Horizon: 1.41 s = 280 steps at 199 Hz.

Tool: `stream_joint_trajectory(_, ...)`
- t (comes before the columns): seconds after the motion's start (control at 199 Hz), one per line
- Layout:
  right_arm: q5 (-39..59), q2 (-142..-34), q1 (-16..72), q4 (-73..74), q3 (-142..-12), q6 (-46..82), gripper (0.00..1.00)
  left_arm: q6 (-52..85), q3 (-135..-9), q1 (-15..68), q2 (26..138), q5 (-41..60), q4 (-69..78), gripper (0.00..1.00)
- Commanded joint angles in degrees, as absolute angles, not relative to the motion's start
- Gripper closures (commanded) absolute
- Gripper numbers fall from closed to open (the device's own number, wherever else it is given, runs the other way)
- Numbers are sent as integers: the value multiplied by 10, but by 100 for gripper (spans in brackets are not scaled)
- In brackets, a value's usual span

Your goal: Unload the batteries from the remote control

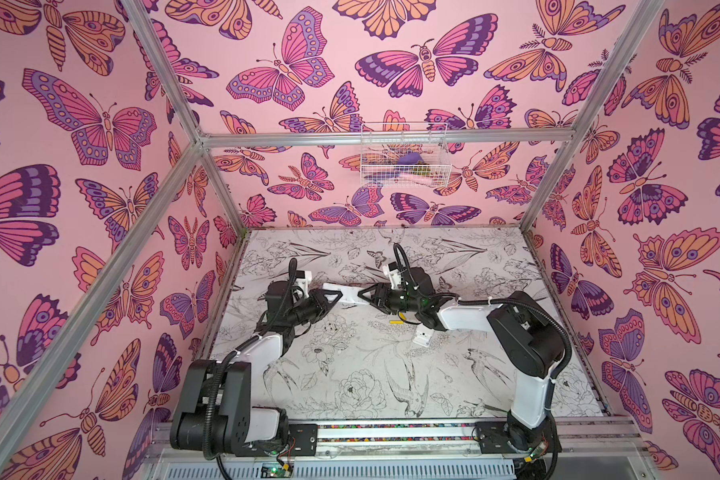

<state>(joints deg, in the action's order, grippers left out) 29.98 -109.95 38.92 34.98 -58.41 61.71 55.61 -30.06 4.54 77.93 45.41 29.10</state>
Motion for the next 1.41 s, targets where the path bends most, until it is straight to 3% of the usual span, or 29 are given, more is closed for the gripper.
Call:
stream_joint_trajectory(0.0, 308, -1110, 390, 367, -601, 625, 48, 550, -310, 48, 784, 463, 319, 100)
stream_joint_trajectory(0.664, 307, -1113, 387, 358, -593, 617, 66, 545, -309, 48, 785, 462, 319, 100)
stream_joint_trajectory(0.749, 310, -1109, 385, 357, -592, 621, 66, 543, -311, 48, 785, 463, 318, 100)
stream_joint_trajectory(0.9, 316, -1102, 386, 356, -597, 619, 55, 543, -309, 48, 788, 459, 317, 100)
stream_joint_trajectory(1.403, 302, -1073, 378, 331, -563, 598, 64, 519, -317, 43, 787, 451, 286, 100)
